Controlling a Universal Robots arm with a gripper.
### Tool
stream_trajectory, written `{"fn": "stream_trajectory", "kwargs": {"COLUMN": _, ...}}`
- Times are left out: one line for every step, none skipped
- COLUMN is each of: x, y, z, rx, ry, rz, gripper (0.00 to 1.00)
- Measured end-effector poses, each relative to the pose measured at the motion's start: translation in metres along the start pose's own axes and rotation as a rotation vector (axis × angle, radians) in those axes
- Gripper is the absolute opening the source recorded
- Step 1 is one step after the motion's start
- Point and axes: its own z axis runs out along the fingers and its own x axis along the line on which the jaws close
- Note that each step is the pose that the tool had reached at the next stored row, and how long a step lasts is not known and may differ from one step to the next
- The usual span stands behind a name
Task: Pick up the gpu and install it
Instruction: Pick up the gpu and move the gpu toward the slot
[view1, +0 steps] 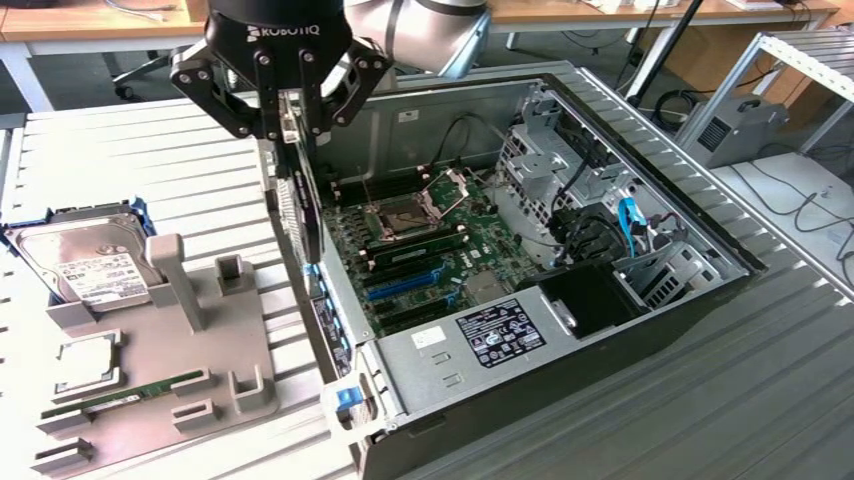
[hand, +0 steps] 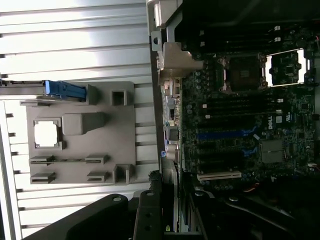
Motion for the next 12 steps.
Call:
{"fn": "stream_trajectory", "kwargs": {"x": -0.0006, "y": 0.0, "z": 0.0001, "rx": 0.0, "ry": -0.0001, "rz": 0.0, "gripper": 0.26}}
{"fn": "stream_trajectory", "kwargs": {"x": -0.0012, "y": 0.0001, "z": 0.0, "rx": 0.0002, "ry": 0.0, "rz": 0.0, "gripper": 0.26}}
{"fn": "stream_trajectory", "kwargs": {"x": -0.0023, "y": 0.0002, "z": 0.0001, "rx": 0.0003, "ry": 0.0, "rz": 0.0, "gripper": 0.26}}
{"fn": "stream_trajectory", "kwargs": {"x": -0.003, "y": 0.0002, "z": 0.0001, "rx": 0.0003, "ry": 0.0, "rz": 0.0, "gripper": 0.26}}
{"fn": "stream_trajectory", "kwargs": {"x": -0.0037, "y": 0.0003, "z": 0.0001, "rx": 0.0005, "ry": 0.0, "rz": 0.0, "gripper": 0.26}}
{"fn": "stream_trajectory", "kwargs": {"x": -0.0046, "y": 0.0003, "z": 0.0001, "rx": 0.0005, "ry": 0.0, "rz": 0.0, "gripper": 0.26}}
{"fn": "stream_trajectory", "kwargs": {"x": -0.0051, "y": 0.0004, "z": 0.0001, "rx": 0.0006, "ry": 0.0, "rz": 0.0, "gripper": 0.26}}
{"fn": "stream_trajectory", "kwargs": {"x": -0.0056, "y": 0.0004, "z": 0.0002, "rx": 0.0006, "ry": 0.0, "rz": 0.0, "gripper": 0.26}}
{"fn": "stream_trajectory", "kwargs": {"x": -0.0061, "y": 0.0004, "z": 0.0002, "rx": 0.0006, "ry": 0.0, "rz": 0.0, "gripper": 0.26}}
{"fn": "stream_trajectory", "kwargs": {"x": -0.0066, "y": 0.0005, "z": 0.0001, "rx": 0.0007, "ry": 0.0, "rz": 0.0, "gripper": 0.26}}
{"fn": "stream_trajectory", "kwargs": {"x": -0.0071, "y": 0.0005, "z": 0.0002, "rx": 0.0007, "ry": 0.0, "rz": 0.0, "gripper": 0.26}}
{"fn": "stream_trajectory", "kwargs": {"x": -0.0075, "y": 0.0006, "z": 0.0002, "rx": 0.0007, "ry": -0.0001, "rz": 0.0, "gripper": 0.26}}
